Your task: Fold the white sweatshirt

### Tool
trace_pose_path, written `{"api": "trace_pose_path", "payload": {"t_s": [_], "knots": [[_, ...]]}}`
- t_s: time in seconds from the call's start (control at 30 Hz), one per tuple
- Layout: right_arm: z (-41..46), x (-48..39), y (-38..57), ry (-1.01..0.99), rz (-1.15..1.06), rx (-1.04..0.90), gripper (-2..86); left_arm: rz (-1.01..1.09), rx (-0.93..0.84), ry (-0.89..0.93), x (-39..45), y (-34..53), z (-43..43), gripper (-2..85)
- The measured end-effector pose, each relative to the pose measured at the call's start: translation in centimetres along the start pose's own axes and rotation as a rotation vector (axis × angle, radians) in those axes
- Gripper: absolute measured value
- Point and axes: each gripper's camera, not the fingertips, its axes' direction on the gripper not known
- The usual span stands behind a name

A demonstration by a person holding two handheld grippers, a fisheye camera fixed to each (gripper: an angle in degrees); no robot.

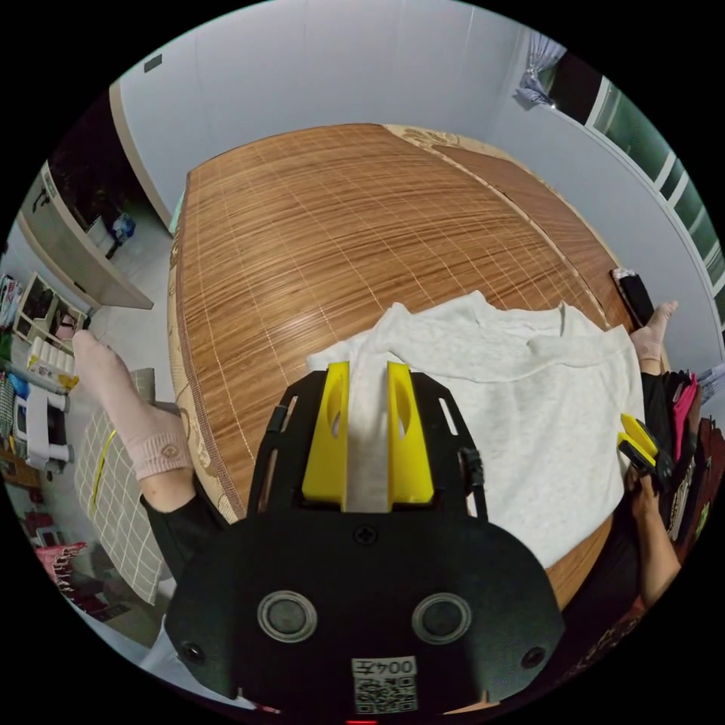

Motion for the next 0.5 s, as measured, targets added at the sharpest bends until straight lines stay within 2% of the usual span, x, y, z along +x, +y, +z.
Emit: {"api": "trace_pose_path", "payload": {"t_s": [0.3,0.5], "knots": [[0.1,0.7,0.0,0.004,-0.002,-0.005,14.3,0.017,-0.003,-0.002,-0.7,1.1,3.0,4.6],[-0.2,1.2,-0.1,0.004,-0.005,-0.005,14.7,0.058,0.217,-0.195,1.2,3.8,-2.9,3.0]]}}
